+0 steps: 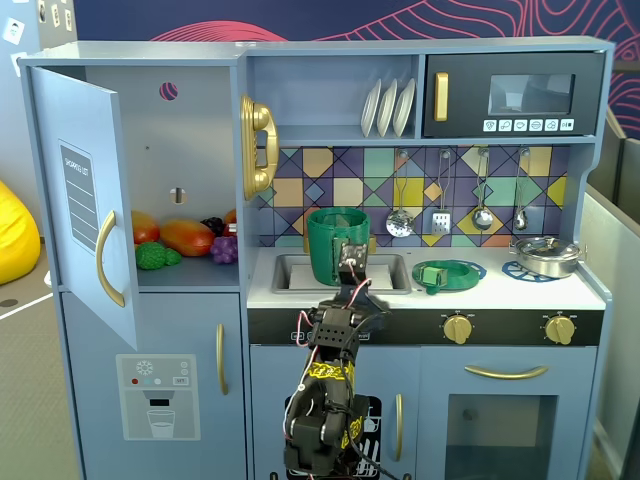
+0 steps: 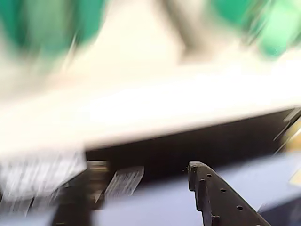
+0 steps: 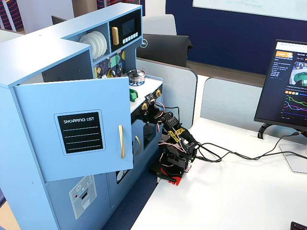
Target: Pick up the lid from the counter and put it on the green recipient
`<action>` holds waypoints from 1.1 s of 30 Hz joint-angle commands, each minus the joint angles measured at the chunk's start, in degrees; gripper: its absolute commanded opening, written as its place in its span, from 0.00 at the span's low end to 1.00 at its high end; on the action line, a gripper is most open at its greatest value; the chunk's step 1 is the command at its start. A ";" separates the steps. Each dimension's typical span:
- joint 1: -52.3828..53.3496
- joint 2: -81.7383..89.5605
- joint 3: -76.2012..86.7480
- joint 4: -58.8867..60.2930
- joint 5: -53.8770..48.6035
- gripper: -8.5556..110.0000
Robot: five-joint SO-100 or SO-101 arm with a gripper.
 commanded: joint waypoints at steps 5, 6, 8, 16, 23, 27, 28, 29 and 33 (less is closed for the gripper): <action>7.12 -2.37 -6.94 -12.22 -0.35 0.43; 7.47 -2.81 -7.21 -13.36 -0.09 0.46; 8.17 -3.43 -7.65 -14.94 -0.97 0.47; 9.40 -7.12 -7.73 -25.22 8.00 0.40; 12.74 -10.28 -7.21 -25.75 7.65 0.35; 14.33 -10.81 -7.03 -25.22 5.27 0.35; 14.41 -10.72 -6.68 -24.96 3.08 0.35; 14.33 -10.99 -6.50 -25.14 1.58 0.34; 14.06 -12.83 -6.68 -26.81 -0.18 0.42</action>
